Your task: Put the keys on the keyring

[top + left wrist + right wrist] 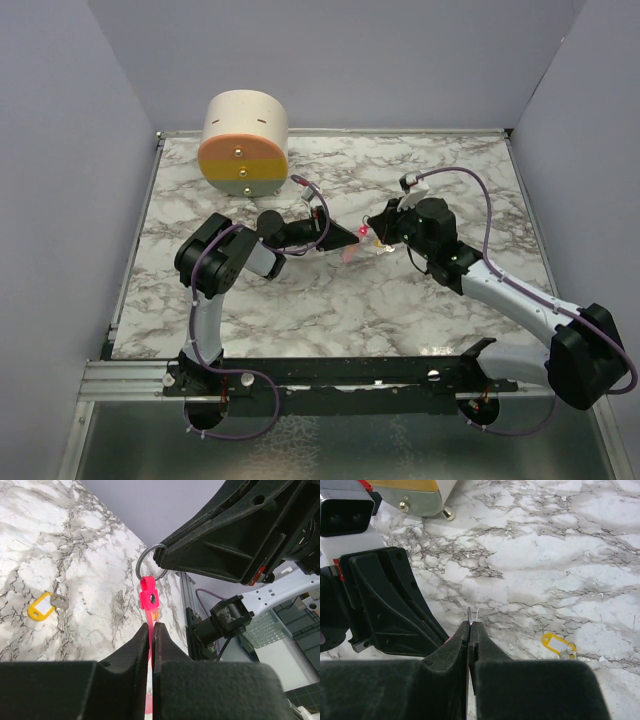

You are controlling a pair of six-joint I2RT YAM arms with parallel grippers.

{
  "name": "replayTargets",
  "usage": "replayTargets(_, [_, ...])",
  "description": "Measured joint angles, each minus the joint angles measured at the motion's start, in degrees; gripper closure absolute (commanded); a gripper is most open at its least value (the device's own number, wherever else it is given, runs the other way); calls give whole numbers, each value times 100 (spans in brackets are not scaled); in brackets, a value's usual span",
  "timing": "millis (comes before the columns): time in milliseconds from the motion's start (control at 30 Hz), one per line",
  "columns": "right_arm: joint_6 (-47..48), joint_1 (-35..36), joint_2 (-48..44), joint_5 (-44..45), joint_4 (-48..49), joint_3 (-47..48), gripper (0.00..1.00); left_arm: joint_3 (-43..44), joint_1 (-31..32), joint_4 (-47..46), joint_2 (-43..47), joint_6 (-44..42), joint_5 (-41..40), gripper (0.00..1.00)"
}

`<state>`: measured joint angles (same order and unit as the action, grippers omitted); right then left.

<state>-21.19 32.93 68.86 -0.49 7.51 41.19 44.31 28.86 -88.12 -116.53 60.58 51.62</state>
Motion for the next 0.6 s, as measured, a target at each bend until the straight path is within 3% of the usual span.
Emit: replayTargets(600, [160,2,0,-133,-542,195,99,-245,-227,-2,24,-249,-479,100])
